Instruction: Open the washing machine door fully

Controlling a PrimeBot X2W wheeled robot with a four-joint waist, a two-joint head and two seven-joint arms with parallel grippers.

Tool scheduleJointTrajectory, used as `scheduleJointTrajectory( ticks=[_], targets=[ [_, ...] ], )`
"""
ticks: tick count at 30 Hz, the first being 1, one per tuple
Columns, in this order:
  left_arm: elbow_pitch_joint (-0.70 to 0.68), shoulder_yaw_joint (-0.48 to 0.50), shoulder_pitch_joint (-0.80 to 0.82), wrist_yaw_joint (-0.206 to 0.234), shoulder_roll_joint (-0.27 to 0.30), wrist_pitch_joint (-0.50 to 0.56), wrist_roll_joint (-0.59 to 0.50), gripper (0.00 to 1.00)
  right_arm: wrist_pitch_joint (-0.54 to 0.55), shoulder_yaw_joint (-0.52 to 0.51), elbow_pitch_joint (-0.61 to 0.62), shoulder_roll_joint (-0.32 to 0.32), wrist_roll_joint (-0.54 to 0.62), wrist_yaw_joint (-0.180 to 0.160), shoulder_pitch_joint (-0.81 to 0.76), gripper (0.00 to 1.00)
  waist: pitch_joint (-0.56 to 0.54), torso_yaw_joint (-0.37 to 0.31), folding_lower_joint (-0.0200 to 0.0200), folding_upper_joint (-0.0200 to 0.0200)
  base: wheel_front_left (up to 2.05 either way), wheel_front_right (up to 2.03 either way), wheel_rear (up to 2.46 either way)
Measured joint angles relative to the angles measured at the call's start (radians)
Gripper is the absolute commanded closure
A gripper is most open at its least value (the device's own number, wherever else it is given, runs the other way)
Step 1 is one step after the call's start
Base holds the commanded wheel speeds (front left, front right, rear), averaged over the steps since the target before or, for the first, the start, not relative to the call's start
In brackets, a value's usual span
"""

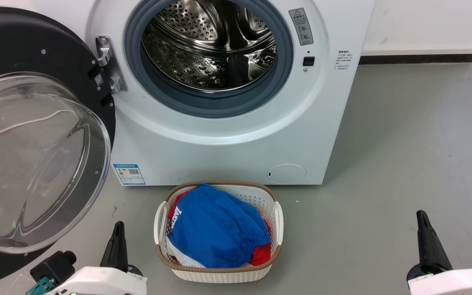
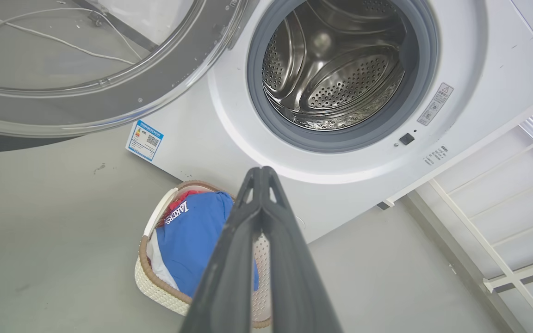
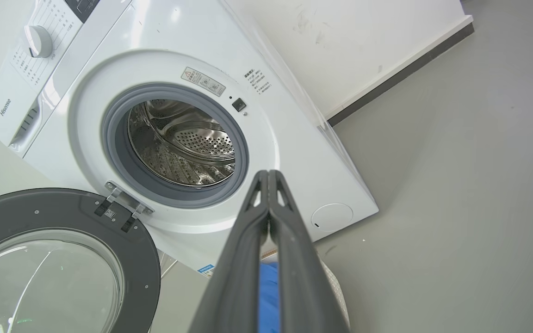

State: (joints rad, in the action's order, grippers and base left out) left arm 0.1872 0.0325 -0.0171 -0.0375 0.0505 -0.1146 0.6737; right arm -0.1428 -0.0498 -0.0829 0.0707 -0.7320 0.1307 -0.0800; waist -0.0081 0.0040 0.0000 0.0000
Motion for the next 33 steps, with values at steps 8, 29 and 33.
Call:
scheduleJointTrajectory(
  ticks=[8, 29, 33],
  targets=[
    [0.007, 0.008, 0.011, -0.013, 0.0, 0.027, 0.116, 1.0, 0.025, 0.0, -0.02, 0.003, -0.116, 0.0, 0.023, 1.0, 0.001, 0.0, 0.0001, 0.0, 0.0, 0.0, 0.0],
    [0.025, 0.034, 0.046, -0.038, 0.0, 0.095, 0.39, 1.0, 0.089, -0.003, -0.066, 0.007, -0.385, 0.0, 0.078, 1.0, 0.004, -0.001, 0.0, 0.0, 0.0, 0.0, 0.0],
    [0.027, 0.037, 0.052, -0.042, 0.0, 0.105, 0.434, 1.0, 0.1, -0.004, -0.075, 0.008, -0.427, 0.0, 0.081, 1.0, 0.004, -0.001, 0.0001, 0.0, 0.0, 0.0, 0.0]
  ],
)
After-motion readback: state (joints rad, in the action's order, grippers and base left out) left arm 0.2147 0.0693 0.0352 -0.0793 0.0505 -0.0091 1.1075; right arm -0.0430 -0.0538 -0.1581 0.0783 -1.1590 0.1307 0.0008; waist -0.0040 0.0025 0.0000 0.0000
